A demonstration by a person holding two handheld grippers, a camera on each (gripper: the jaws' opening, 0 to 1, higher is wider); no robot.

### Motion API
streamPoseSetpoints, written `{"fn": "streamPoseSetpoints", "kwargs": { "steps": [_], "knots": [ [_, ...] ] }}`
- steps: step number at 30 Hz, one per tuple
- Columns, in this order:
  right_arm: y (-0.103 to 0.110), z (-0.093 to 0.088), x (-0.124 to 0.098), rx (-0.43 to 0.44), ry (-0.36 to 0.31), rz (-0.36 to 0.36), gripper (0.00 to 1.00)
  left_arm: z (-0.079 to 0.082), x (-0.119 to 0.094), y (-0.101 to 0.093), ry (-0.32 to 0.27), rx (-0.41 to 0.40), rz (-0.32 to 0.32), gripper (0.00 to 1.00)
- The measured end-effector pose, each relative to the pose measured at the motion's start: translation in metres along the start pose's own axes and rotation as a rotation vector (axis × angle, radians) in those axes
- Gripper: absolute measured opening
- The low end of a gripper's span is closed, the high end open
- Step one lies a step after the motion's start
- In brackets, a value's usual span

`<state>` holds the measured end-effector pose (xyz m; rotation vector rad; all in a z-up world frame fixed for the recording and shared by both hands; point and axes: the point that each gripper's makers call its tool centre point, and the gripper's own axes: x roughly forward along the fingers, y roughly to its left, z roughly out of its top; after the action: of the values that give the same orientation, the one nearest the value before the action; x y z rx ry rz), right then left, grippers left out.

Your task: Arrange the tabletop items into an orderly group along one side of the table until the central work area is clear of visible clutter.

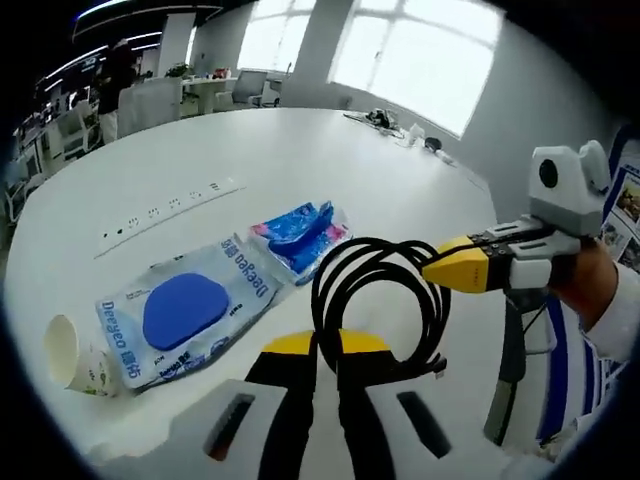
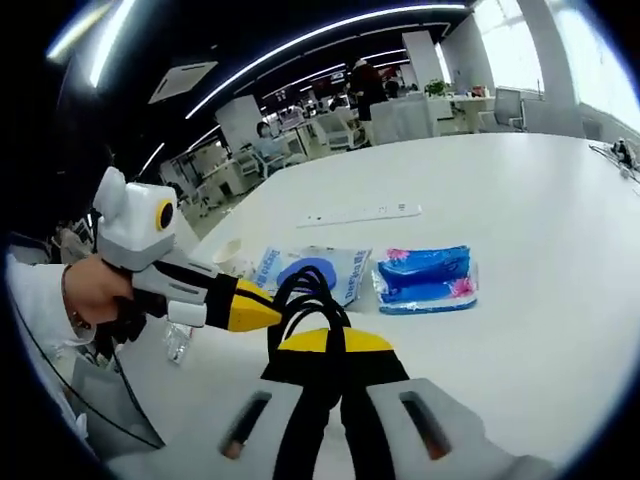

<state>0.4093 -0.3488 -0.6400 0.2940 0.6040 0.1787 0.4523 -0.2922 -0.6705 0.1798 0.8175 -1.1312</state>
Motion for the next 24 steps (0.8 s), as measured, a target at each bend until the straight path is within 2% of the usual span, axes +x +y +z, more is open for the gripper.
{"fn": "streamPoseSetpoints", "kwargs": {
  "steps": [16,24],
  "knots": [
    [-0.049,-0.008,-0.004,0.066,-0.001,-0.032,0.00,0.009,0.044,-0.019,0.070,0.045,-0.047,0.04],
    [-0.070,-0.018,0.001,0.106,0.010,-0.040,0.00,0.006,0.065,-0.022,0.116,0.051,-0.057,0.04]
  ]
}}
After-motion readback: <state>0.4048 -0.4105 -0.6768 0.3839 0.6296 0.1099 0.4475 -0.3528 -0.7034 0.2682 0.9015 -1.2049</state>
